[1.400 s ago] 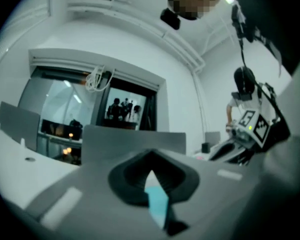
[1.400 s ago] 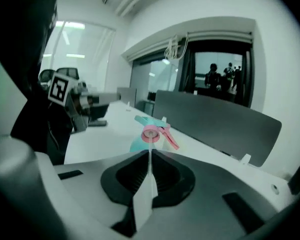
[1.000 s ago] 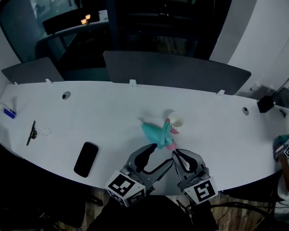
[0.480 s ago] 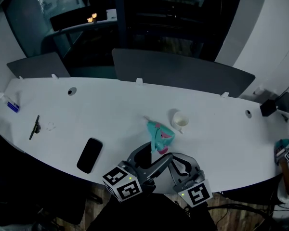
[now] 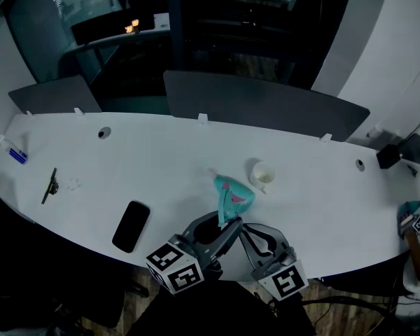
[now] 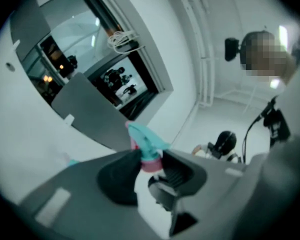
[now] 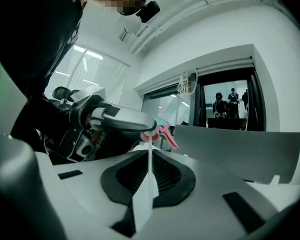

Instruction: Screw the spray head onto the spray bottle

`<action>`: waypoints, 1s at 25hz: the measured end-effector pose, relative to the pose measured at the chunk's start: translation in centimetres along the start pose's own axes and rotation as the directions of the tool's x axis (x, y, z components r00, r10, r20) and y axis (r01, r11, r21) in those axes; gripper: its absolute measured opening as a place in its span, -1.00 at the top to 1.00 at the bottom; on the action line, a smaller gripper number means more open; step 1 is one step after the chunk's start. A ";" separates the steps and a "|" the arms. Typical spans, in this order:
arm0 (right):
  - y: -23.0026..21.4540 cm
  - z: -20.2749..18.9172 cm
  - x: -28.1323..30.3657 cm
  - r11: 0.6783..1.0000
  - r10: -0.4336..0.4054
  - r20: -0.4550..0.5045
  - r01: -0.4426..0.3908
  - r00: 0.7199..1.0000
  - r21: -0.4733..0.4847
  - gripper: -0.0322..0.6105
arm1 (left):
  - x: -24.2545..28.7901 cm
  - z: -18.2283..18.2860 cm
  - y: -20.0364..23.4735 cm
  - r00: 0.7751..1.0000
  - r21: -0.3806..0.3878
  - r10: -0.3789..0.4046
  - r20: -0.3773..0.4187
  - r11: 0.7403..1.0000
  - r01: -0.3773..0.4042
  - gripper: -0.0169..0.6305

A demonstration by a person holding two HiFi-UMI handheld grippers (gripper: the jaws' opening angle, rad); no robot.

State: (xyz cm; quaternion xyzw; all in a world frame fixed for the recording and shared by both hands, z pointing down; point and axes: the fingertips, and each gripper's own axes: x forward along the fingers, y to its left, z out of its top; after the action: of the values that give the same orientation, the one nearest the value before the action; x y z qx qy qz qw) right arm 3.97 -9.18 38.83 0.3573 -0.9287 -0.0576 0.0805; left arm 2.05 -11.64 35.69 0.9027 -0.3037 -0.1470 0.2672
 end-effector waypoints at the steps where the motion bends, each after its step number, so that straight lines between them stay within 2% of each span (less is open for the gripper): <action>1: 0.1 -0.2 0.2 1.000 0.007 -0.003 -0.007 1.000 0.013 0.82 | -0.1 0.1 0.1 1.000 0.047 0.015 -0.007 0.999 -0.015 0.53; 4: 0.4 -0.8 0.9 0.998 0.040 -0.032 -0.039 0.999 0.042 0.82 | -0.8 0.6 0.6 0.997 0.196 0.076 -0.015 0.978 -0.071 0.53; 6: 0.5 -1.4 1.4 0.996 0.067 -0.064 -0.062 0.996 0.063 0.81 | -1.6 1.1 1.2 0.992 0.292 0.127 -0.013 0.949 -0.118 0.53; 7: 0.3 -1.7 1.6 0.995 0.074 -0.084 -0.067 0.994 0.076 0.78 | -1.9 1.3 1.5 0.987 0.346 0.158 -0.010 0.927 -0.145 0.53; 9: -0.5 -2.9 1.8 0.992 0.092 -0.140 -0.078 0.986 0.098 0.75 | -2.8 1.6 2.4 0.974 0.462 0.227 -0.007 0.865 -0.198 0.53; 11: -1.8 -4.2 2.0 0.988 0.120 -0.207 -0.096 0.971 0.121 0.47 | -3.8 1.5 3.5 0.957 0.556 0.291 -0.012 0.797 -0.235 0.53; 13: -3.2 -4.6 2.8 0.985 0.140 -0.260 -0.107 0.955 0.137 0.32 | -4.6 1.5 4.4 0.942 0.619 0.335 -0.013 0.743 -0.256 0.53; 15: -4.5 -4.5 4.0 0.983 0.166 -0.331 -0.129 0.929 0.131 0.24 | -5.1 2.0 4.9 0.930 0.657 0.366 0.006 0.700 -0.280 0.53; 17: -5.2 -4.9 5.7 0.979 0.203 -0.439 -0.172 0.875 0.111 0.20 | -5.6 2.2 5.2 0.919 0.685 0.394 0.020 0.664 -0.300 0.53; 20: -5.8 -6.2 8.4 0.963 0.250 -0.603 -0.258 0.757 0.075 0.15 | -6.2 2.0 5.8 0.904 0.708 0.427 0.020 0.632 -0.314 0.53; 22: -6.0 -7.3 9.9 0.945 0.265 -0.706 -0.322 0.656 0.056 0.14 | -6.7 2.1 6.2 0.897 0.700 0.441 0.029 0.632 -0.333 0.53; 25: -6.2 -9.5 11.5 0.921 0.267 -0.836 -0.382 0.479 0.076 0.14 | -7.4 2.5 6.6 0.887 0.681 0.459 0.047 0.635 -0.364 0.53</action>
State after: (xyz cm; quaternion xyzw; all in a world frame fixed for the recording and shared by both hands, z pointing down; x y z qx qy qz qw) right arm 1.37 -21.96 48.34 0.1533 -0.8226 0.0792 0.5418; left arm -7.78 -12.40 38.20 0.8508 -0.5154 0.0970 -0.0314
